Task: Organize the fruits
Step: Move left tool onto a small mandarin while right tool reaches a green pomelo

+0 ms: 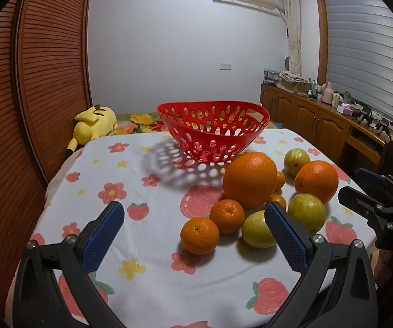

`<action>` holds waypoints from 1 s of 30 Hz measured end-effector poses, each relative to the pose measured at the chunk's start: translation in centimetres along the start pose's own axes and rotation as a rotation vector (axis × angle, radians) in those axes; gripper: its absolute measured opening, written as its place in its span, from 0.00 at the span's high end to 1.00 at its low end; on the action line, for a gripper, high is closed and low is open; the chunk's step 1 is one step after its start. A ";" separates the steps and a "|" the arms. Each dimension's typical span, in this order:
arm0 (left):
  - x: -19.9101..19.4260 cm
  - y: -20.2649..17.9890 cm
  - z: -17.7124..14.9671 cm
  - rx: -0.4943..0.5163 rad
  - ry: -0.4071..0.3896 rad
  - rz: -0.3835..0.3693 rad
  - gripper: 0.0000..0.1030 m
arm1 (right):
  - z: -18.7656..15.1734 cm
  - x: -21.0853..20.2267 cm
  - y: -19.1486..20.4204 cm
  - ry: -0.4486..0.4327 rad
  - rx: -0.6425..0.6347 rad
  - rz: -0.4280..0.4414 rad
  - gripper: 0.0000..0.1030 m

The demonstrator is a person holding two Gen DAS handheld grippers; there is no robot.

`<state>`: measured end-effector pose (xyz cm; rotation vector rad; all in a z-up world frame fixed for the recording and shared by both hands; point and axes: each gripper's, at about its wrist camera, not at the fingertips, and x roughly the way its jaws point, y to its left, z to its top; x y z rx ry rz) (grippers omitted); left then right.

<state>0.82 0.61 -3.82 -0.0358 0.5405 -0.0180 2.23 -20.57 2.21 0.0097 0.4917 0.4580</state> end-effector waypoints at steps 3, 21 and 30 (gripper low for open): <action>0.4 0.4 -0.3 -0.009 0.018 -0.016 0.00 | -0.5 0.6 0.0 0.021 -0.001 0.005 0.06; 3.5 1.0 -2.0 -0.003 0.147 -0.108 0.15 | -3.0 3.6 -0.4 0.131 0.008 0.068 0.31; 5.4 1.1 -2.3 -0.013 0.228 -0.161 0.29 | -3.8 5.2 -0.3 0.192 0.013 0.081 0.32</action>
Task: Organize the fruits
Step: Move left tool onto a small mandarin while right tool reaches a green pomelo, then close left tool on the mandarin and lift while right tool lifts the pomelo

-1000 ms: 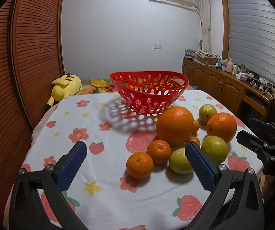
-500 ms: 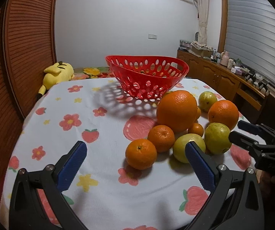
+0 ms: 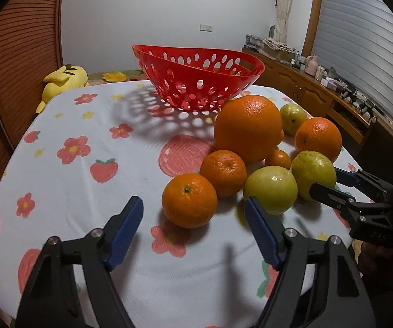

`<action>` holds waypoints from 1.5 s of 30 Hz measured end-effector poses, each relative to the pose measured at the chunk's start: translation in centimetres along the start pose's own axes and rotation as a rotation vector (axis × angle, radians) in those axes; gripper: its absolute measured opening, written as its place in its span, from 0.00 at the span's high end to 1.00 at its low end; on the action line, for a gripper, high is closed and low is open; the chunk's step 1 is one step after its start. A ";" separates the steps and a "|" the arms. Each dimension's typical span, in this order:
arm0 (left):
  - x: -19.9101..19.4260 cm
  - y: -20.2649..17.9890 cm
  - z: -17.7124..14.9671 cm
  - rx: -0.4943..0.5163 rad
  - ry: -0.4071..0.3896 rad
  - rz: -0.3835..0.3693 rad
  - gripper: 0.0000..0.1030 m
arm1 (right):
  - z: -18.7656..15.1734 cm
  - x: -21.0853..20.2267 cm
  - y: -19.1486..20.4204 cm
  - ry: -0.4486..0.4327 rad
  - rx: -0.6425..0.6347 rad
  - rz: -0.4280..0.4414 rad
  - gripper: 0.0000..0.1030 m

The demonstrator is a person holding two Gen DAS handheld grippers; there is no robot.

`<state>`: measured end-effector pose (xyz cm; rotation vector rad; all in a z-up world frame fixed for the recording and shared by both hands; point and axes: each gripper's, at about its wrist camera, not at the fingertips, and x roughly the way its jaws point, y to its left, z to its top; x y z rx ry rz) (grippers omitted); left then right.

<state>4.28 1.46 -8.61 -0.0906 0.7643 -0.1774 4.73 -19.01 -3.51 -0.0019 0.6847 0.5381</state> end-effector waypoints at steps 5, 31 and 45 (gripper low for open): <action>0.8 0.2 0.3 0.004 0.019 -0.006 0.34 | 0.0 0.6 -0.1 0.013 0.003 0.007 0.33; 2.4 1.1 0.7 0.002 0.052 -0.025 0.57 | -0.2 0.7 -0.1 0.032 -0.005 0.030 0.40; 0.8 1.7 0.6 -0.029 0.016 -0.049 0.58 | -0.2 1.6 0.3 0.048 -0.023 0.008 0.40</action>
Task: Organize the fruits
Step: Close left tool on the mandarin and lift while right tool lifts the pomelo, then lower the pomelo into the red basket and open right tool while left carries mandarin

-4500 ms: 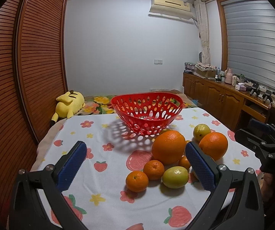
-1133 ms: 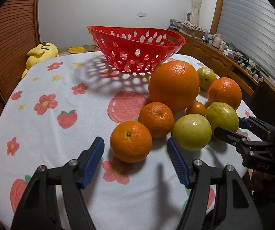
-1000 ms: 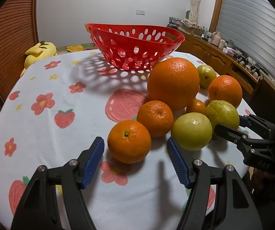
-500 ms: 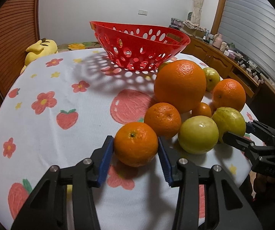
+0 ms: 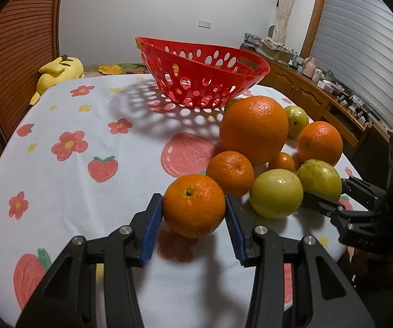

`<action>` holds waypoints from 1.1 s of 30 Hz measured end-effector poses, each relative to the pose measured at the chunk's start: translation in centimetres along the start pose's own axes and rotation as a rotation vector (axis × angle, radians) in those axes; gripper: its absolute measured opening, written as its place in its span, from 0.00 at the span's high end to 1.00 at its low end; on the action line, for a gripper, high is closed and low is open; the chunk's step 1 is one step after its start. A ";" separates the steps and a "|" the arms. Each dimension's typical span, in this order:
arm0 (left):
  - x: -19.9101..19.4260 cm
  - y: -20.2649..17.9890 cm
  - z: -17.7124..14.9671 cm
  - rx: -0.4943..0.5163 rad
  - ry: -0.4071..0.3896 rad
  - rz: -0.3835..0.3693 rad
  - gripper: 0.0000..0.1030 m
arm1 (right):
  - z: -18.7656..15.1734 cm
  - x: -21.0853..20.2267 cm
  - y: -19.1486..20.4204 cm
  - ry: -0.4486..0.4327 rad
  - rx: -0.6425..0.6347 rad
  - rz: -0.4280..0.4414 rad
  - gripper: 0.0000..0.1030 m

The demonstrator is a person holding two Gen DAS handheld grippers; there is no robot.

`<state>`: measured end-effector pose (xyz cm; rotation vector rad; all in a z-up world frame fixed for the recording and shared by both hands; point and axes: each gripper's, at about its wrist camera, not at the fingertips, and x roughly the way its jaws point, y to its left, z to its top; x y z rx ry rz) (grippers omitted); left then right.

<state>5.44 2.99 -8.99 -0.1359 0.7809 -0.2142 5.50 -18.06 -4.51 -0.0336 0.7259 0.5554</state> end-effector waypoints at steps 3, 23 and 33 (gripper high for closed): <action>-0.5 -0.2 0.3 0.004 -0.016 -0.004 0.58 | -0.1 -0.3 0.2 -0.002 -0.017 -0.005 0.40; -1.8 -0.4 7.4 0.068 -0.129 0.009 0.58 | 7.8 -4.2 -0.9 -0.131 -0.112 0.054 0.40; -1.5 0.2 10.5 0.078 -0.154 0.024 0.58 | 12.7 -2.9 -1.8 -0.129 -0.156 0.064 0.40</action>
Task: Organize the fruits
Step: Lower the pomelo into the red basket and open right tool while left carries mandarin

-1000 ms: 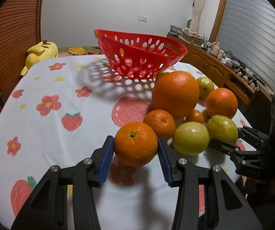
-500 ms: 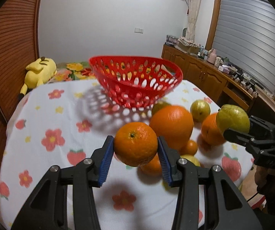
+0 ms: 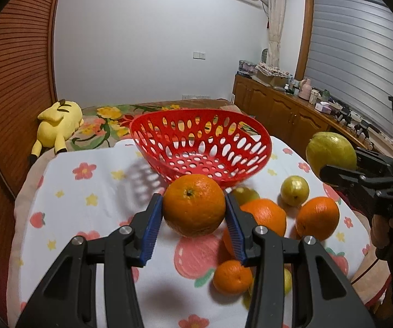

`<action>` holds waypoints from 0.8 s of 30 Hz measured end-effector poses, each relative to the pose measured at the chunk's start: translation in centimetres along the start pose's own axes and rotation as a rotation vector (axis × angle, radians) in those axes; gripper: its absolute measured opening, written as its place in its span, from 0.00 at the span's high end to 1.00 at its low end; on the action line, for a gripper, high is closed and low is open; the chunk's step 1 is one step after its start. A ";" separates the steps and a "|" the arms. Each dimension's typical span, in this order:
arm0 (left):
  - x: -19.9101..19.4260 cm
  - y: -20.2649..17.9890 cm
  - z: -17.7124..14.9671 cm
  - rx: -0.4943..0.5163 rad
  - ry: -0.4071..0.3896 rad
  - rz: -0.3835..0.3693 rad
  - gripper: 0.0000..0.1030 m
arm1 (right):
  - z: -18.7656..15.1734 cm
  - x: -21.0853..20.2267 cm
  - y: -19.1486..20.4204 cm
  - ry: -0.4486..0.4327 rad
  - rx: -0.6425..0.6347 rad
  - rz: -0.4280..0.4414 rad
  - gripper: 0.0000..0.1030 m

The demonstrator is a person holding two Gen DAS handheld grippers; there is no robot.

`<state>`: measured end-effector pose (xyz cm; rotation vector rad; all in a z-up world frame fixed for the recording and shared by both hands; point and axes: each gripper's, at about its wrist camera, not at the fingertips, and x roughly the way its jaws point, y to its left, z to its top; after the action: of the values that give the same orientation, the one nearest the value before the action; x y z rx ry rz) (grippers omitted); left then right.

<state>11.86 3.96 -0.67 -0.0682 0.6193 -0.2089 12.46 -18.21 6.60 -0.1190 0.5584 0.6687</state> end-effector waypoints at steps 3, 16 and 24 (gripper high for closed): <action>0.2 0.0 0.6 0.004 -0.001 0.003 0.58 | 0.8 0.7 -0.7 0.005 0.012 0.008 0.40; 2.2 0.5 2.4 0.023 0.027 0.020 0.58 | 4.3 6.3 -3.1 0.123 -0.005 0.000 0.40; 3.0 0.3 3.2 0.037 0.036 0.027 0.57 | 4.6 10.6 -3.3 0.239 -0.031 0.016 0.40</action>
<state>16.15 3.60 0.17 -0.0199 0.6520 -0.1956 23.37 -13.64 4.69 -0.2256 0.7788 0.6829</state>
